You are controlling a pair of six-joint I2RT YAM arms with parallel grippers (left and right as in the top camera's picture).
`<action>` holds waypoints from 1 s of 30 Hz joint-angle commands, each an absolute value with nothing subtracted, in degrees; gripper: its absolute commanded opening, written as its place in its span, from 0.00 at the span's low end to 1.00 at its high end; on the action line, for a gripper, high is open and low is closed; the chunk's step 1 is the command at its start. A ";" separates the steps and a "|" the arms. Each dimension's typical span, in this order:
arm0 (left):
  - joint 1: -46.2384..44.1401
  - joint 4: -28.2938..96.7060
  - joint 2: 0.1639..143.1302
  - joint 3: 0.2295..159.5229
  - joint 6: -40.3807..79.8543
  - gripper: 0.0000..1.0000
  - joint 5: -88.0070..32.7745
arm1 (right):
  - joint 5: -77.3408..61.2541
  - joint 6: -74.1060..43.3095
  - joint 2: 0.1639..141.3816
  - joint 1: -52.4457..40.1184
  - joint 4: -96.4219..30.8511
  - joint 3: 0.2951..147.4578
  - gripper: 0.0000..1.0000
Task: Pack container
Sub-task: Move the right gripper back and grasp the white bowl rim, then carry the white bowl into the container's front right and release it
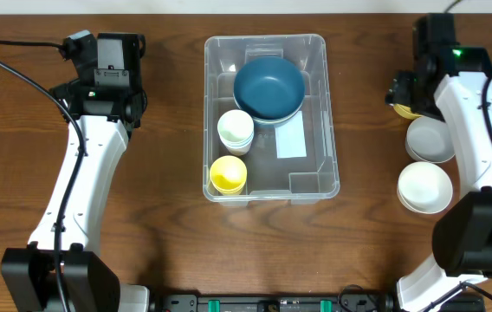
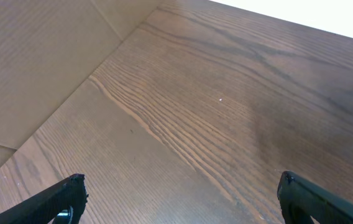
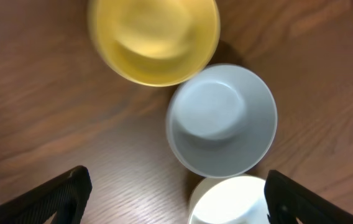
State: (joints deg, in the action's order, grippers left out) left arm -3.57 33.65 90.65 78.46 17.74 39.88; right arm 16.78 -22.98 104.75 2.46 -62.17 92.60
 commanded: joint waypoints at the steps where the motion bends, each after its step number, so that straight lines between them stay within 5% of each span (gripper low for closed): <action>1: -3.40 33.80 89.80 78.61 17.41 0.98 41.19 | 18.24 -19.99 105.12 4.67 -58.46 85.89 0.90; 14: -3.40 33.80 89.80 78.61 17.39 0.98 41.19 | 17.54 -14.94 105.12 5.98 -41.36 68.88 0.88; 19: -3.40 33.82 89.80 78.61 17.39 0.98 41.19 | 17.56 -14.94 105.12 6.00 -39.97 67.42 0.49; 25: -3.40 33.80 89.80 78.61 17.41 0.98 41.19 | 17.56 -14.92 105.12 6.00 -38.02 65.76 0.46; 30: -3.40 33.82 89.80 78.61 17.41 0.98 41.19 | 17.56 -14.90 105.12 6.00 -38.11 65.71 0.15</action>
State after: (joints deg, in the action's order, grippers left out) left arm -3.57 33.67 90.65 78.46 17.74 39.86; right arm 17.21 -14.61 105.27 5.78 -38.22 66.13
